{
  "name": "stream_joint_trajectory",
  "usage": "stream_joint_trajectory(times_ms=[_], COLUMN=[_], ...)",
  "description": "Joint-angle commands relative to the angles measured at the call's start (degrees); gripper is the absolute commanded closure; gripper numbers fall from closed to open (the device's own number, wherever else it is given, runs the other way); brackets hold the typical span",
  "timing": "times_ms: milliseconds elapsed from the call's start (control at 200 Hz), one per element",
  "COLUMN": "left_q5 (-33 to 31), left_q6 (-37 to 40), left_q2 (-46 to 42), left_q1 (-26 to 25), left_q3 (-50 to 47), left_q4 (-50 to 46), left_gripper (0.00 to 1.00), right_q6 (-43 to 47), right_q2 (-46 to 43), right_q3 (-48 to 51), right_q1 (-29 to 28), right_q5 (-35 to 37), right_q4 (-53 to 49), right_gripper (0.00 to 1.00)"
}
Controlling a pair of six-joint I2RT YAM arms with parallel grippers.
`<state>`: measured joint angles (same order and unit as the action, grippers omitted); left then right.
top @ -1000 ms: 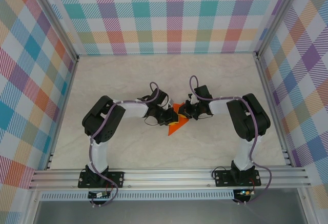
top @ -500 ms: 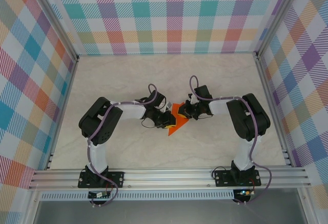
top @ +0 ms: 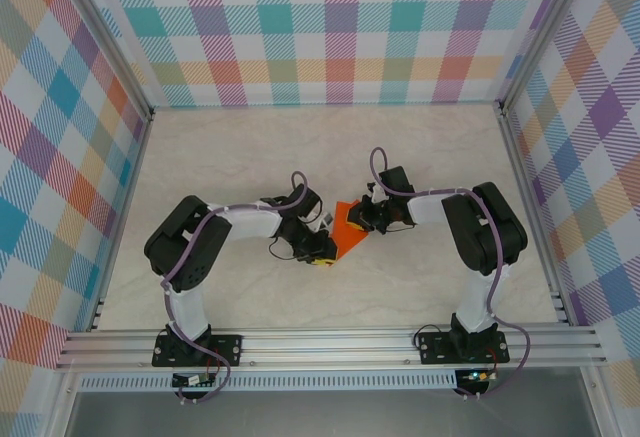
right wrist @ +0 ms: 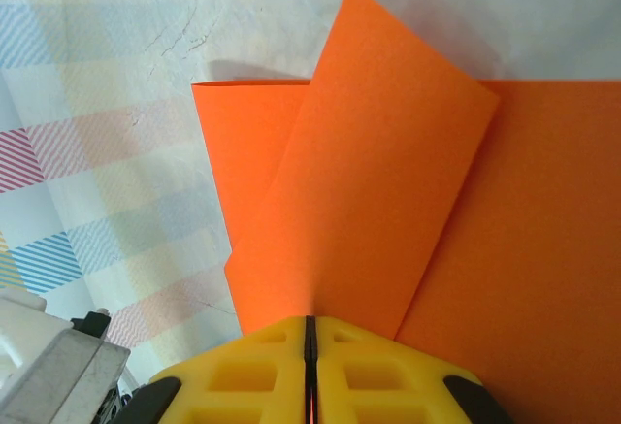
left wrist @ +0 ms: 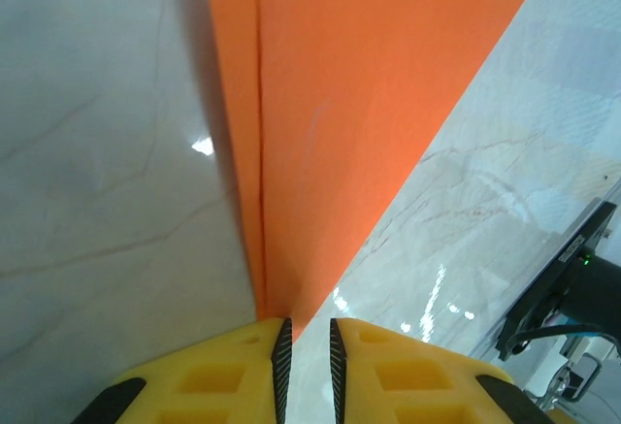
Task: Fold a paper plane with a square sheet of paper (pick it up from the middle)
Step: Fourth fold the wing at the center of the table.
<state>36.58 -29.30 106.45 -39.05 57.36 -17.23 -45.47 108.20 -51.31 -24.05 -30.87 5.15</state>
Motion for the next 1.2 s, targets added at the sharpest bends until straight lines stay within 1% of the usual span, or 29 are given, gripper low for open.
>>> stream_joint_trajectory(times_ms=[0,120,225,355,430,475,530,570,630,685,810,925,1195], left_q5=[0.1,0.7,-0.5,-5.0,-8.4,-10.3,-12.4,-12.8,-13.5,-14.0,-13.2,-12.6,-12.9], left_q6=[2.1,3.1,2.8,0.7,-0.4,-1.3,-2.6,-3.3,-4.1,-4.6,-5.6,-6.3,-6.2], left_q2=[-1.2,-2.2,-4.9,-10.1,-12.3,-13.1,-13.4,-12.9,-11.7,-10.3,-6.5,-4.1,1.1], left_q1=[-1.0,-1.0,-1.0,-0.7,0.0,0.6,1.1,1.4,1.5,1.6,1.6,1.5,1.5], left_q3=[-2.5,-2.6,-2.5,-2.0,-1.5,-1.2,-0.7,0.0,1.6,3.4,7.6,8.9,11.0], left_q4=[-7.4,-8.5,-8.3,-7.4,-7.0,-6.4,-5.3,-4.4,-4.0,-3.7,-3.4,-2.2,-2.1], left_gripper=[0.79,0.79,0.79,0.81,0.81,0.81,0.8,0.8,0.8,0.8,0.79,0.79,0.8], right_q6=[0.2,0.1,0.1,0.8,2.4,3.8,5.5,6.7,7.8,7.9,5.6,3.2,1.0], right_q2=[3.7,3.6,3.5,2.1,0.1,-1.5,-4.1,-6.2,-8.8,-10.3,-14.3,-16.1,-14.5], right_q3=[2.4,2.4,1.9,0.2,-1.4,-2.8,-4.4,-5.1,-6.0,-6.4,-2.1,1.1,2.4], right_q1=[-0.3,-0.3,-0.3,-0.4,-0.6,-0.7,-0.8,-0.8,-0.8,-0.7,-0.6,-0.6,-0.6], right_q5=[4.0,3.7,2.7,1.0,-0.7,-1.1,0.6,2.8,8.3,13.1,16.8,17.4,13.5], right_q4=[-3.7,-3.6,-3.5,-4.3,-5.4,-7.7,-11.6,-15.1,-20.6,-24.8,-24.3,-22.4,-18.7], right_gripper=[0.9,0.9,0.89,0.87,0.82,0.8,0.77,0.73,0.69,0.68,0.65,0.64,0.62])
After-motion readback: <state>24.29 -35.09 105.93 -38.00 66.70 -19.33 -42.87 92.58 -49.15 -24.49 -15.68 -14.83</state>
